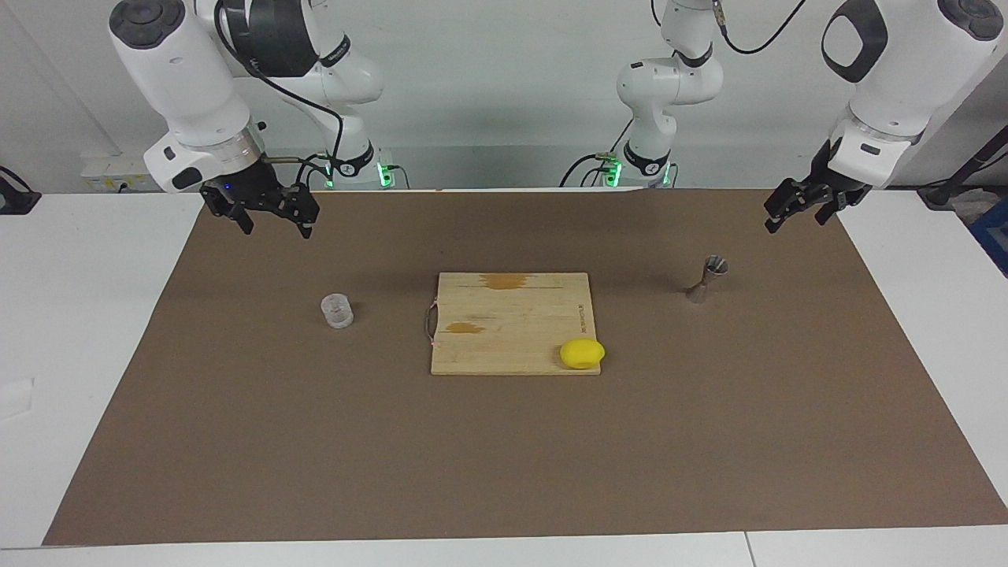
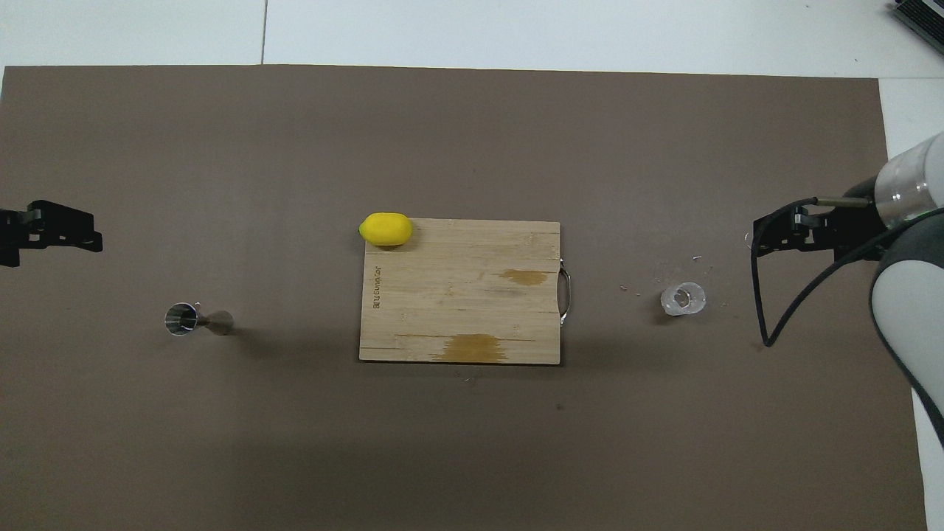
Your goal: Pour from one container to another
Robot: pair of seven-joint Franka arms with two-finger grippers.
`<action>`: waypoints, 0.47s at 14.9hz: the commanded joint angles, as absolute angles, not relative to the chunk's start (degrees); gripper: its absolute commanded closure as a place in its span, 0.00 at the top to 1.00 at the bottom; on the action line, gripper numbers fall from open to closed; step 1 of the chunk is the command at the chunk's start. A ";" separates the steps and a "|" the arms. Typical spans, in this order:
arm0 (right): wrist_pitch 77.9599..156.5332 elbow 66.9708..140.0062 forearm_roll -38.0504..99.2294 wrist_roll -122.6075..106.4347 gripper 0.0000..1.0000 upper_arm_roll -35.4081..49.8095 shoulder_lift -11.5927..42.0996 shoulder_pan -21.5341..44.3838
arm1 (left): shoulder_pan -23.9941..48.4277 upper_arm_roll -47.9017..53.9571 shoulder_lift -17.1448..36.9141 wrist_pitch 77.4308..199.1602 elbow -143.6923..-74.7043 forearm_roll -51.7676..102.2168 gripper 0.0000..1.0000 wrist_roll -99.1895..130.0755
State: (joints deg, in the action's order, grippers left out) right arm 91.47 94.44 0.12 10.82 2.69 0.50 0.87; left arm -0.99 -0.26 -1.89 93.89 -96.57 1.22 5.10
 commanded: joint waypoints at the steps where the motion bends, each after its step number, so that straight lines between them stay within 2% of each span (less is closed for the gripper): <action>1: 90.72 95.01 1.49 9.23 1.00 2.90 -0.17 0.00 | -0.35 -0.70 -3.60 95.54 -98.79 1.67 1.00 4.66; 7: 87.80 94.75 1.41 9.05 1.00 2.37 -1.49 -0.88 | -0.35 -0.70 -3.60 97.12 -98.79 1.67 1.00 5.19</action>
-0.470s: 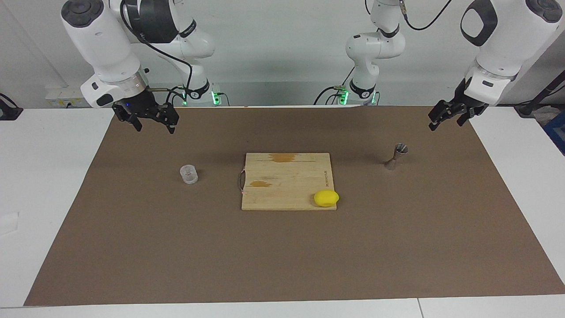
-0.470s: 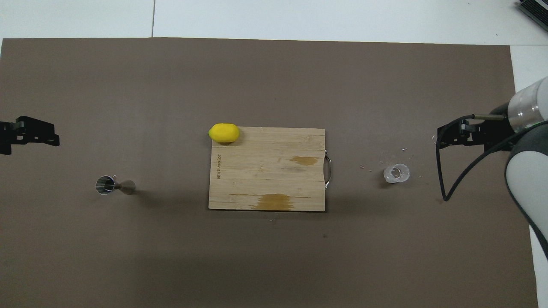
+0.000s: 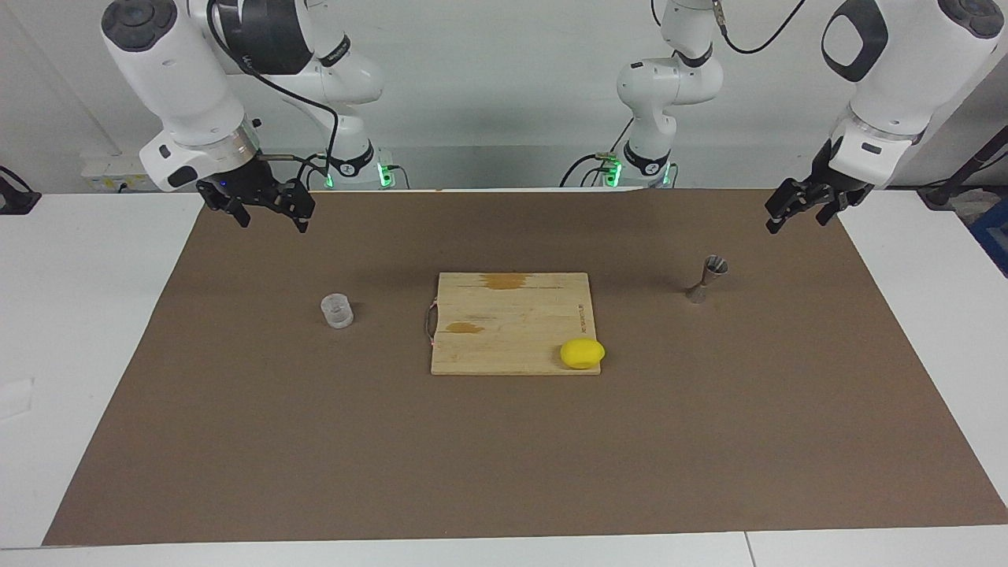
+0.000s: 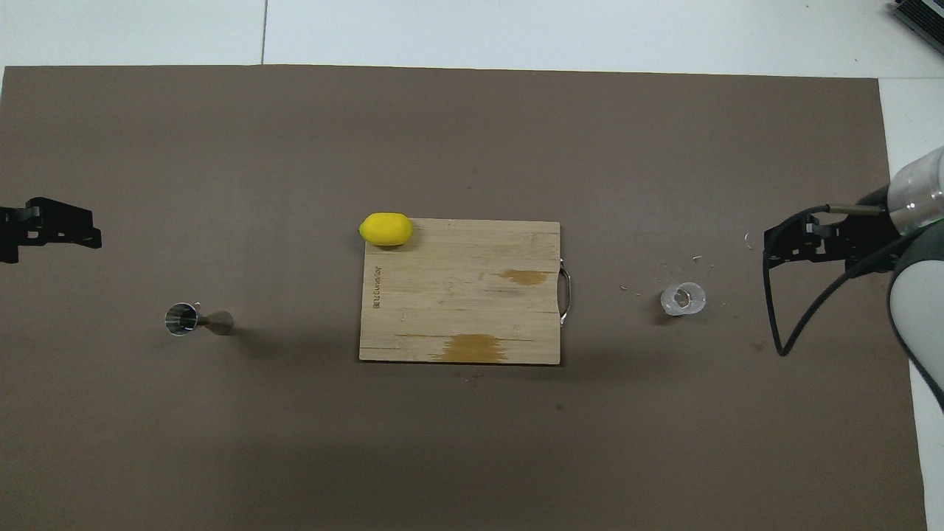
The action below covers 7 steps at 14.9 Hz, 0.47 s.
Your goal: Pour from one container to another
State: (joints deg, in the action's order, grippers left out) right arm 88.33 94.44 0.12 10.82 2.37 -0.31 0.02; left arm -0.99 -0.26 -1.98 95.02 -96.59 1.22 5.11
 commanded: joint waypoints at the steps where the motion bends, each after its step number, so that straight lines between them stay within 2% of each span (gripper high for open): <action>1: 87.98 94.75 1.23 9.05 1.00 2.37 -1.41 -0.88 | -0.35 -0.70 -3.60 97.29 -98.88 1.67 1.00 5.27; 7: 90.87 94.66 0.35 8.79 1.00 2.46 -1.23 -0.09 | 0.00 -0.62 -3.60 97.91 -99.14 1.58 1.00 5.27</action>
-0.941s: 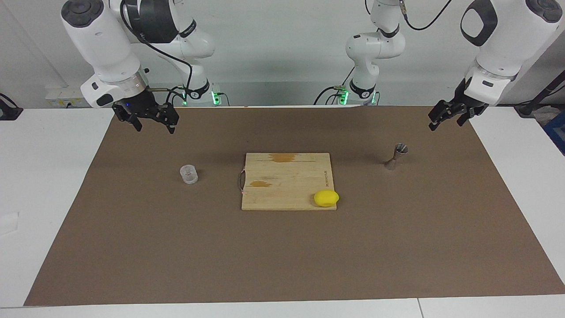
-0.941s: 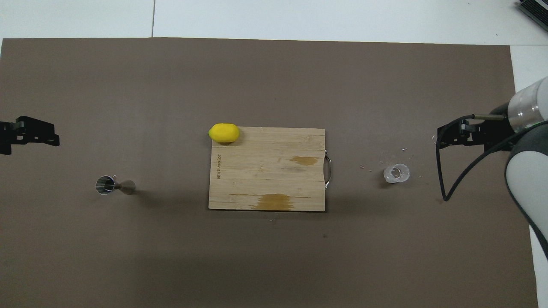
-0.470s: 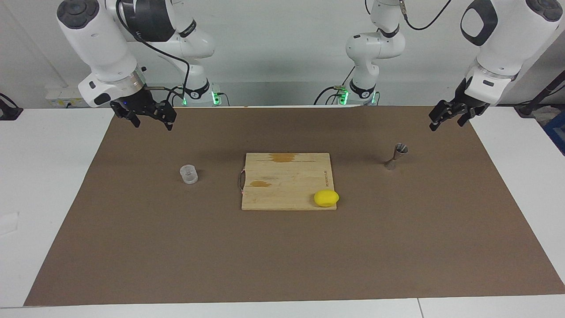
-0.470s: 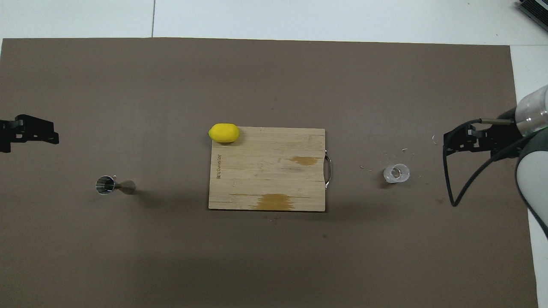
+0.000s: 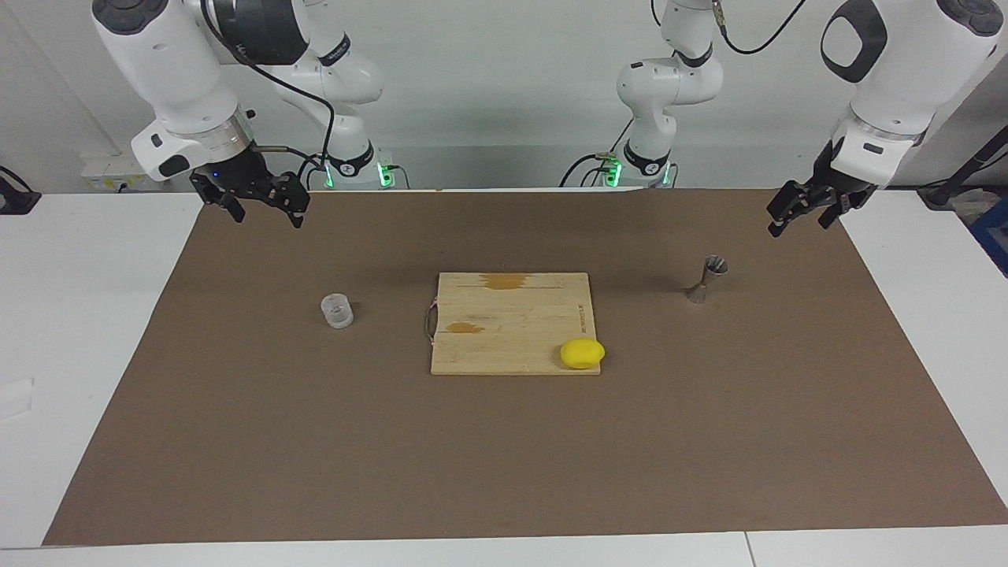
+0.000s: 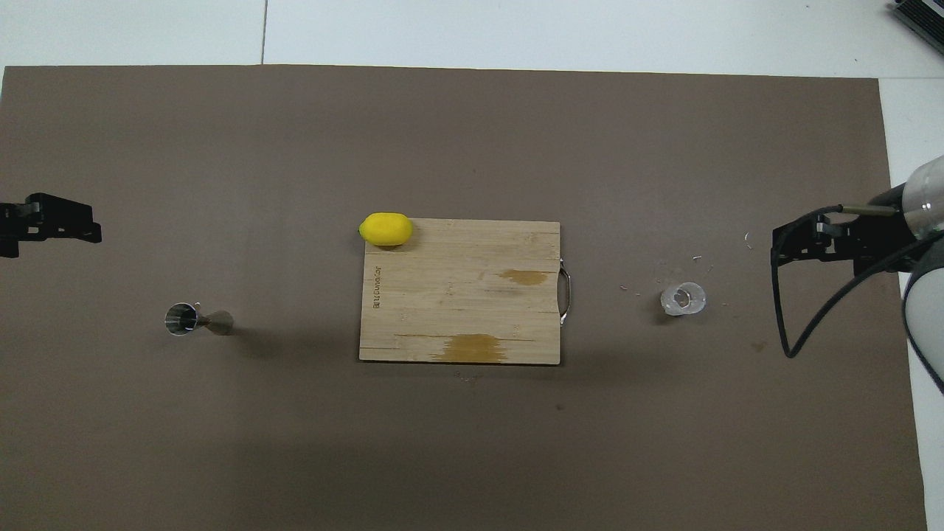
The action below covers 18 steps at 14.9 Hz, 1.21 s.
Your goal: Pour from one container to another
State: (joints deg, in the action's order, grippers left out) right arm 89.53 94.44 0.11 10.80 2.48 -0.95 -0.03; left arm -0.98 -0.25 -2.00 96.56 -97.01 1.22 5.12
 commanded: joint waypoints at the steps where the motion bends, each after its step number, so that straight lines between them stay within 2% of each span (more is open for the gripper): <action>1: 91.05 94.66 0.35 8.79 1.00 2.55 -1.23 -0.09 | 0.61 -0.62 -3.78 98.35 -99.75 1.58 1.00 5.19; 6: 91.05 94.66 0.35 8.17 1.00 2.72 -1.23 -0.26 | 2.29 -0.62 -5.36 103.62 -103.97 1.58 1.00 4.75; 11: 90.53 94.75 0.97 8.17 1.00 2.64 -1.23 -0.79 | 1.06 -0.79 -10.98 112.50 -116.18 1.67 1.00 5.36; 18: 90.53 94.75 1.05 8.17 1.00 2.72 -1.23 -0.79 | 1.76 -0.62 -10.20 105.04 -112.76 -0.26 1.00 5.71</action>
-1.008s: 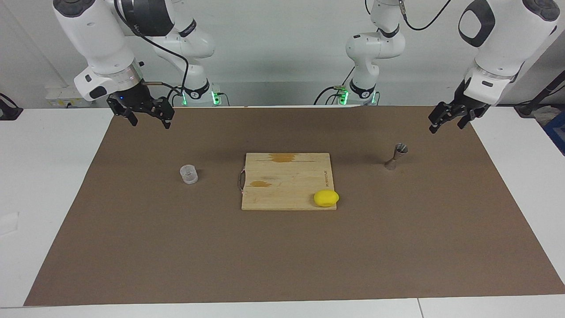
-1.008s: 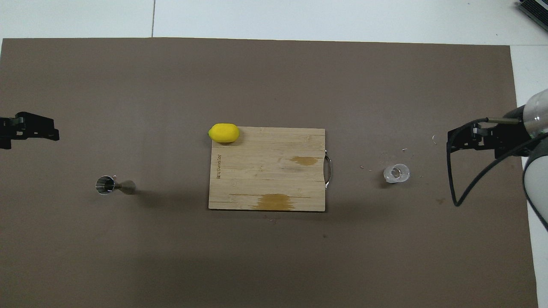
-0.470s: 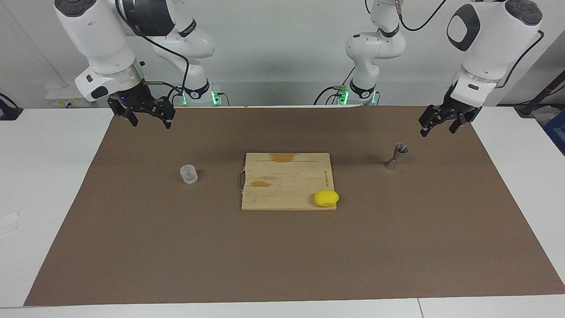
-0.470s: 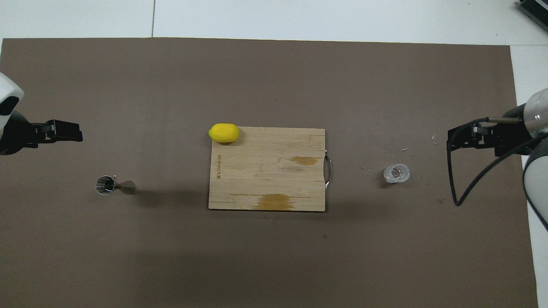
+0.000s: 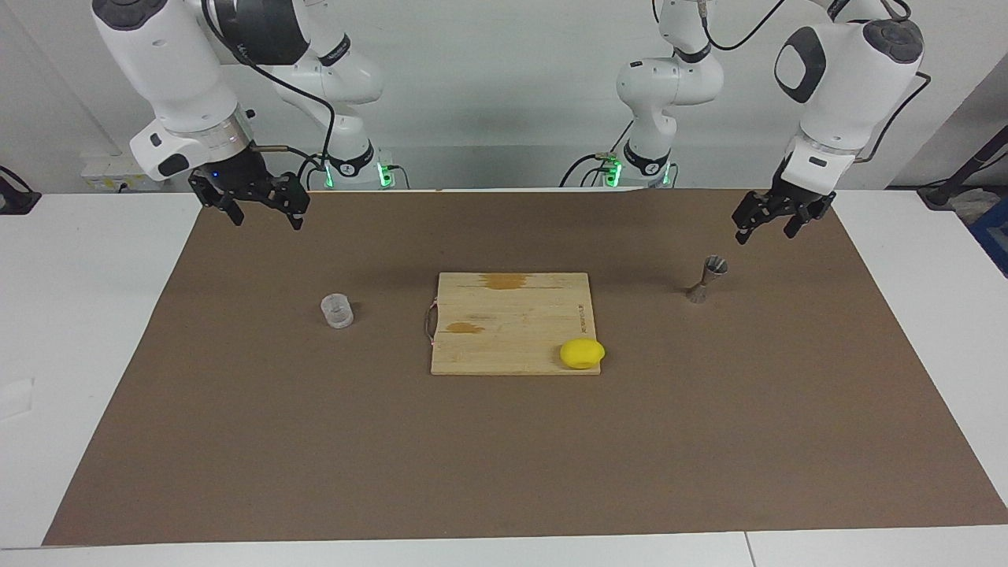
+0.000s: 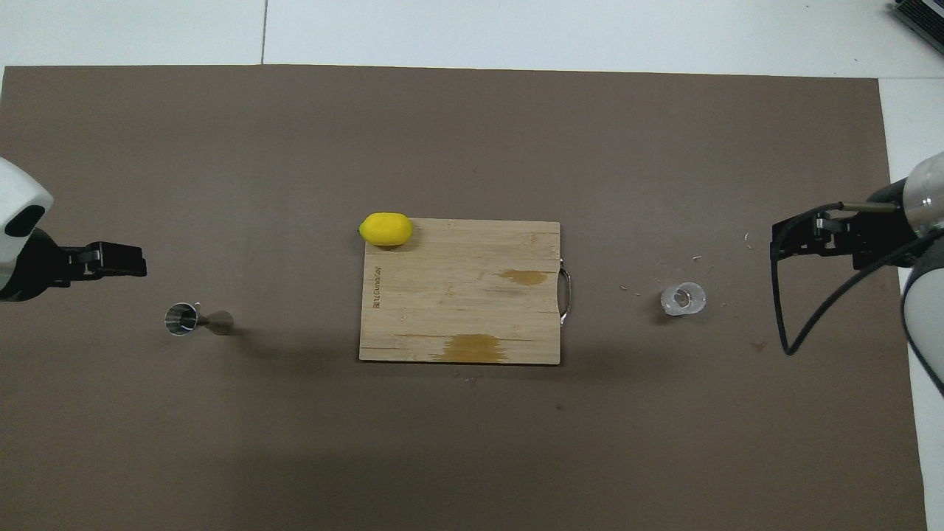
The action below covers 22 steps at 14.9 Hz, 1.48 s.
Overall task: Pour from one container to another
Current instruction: 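Reach the left gripper toward the small dark metal cup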
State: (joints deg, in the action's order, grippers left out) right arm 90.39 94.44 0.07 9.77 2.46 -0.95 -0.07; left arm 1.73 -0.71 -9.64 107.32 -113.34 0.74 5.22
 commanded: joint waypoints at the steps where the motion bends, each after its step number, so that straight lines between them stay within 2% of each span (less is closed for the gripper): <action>1: 90.53 94.75 1.05 8.17 1.00 2.72 -1.23 -0.79 | 2.02 -0.53 -10.28 102.94 -112.76 -0.26 1.00 5.19; 7: 90.53 94.75 0.97 8.17 1.00 2.72 -1.23 -0.79 | 6.05 -0.35 -9.32 107.48 -112.59 0.53 1.00 2.92; 9: 90.53 94.75 1.05 8.17 1.00 2.64 -1.23 -0.79 | 7.90 -0.44 -8.27 112.47 -112.32 2.53 1.00 -8.72; 11: 90.53 94.75 0.97 8.17 1.00 2.72 -1.23 -0.79 | 7.56 -0.35 -8.26 111.72 -112.41 3.77 1.00 -13.18; 15: 90.53 94.75 1.05 8.17 1.00 2.72 -1.23 -0.79 | 3.97 -0.70 -7.74 109.70 -112.67 14.39 1.00 -30.35; 22: 90.53 94.75 1.05 8.17 1.00 2.72 -1.23 -0.79 | -4.74 -0.79 -6.33 98.19 -112.59 40.75 1.00 -58.67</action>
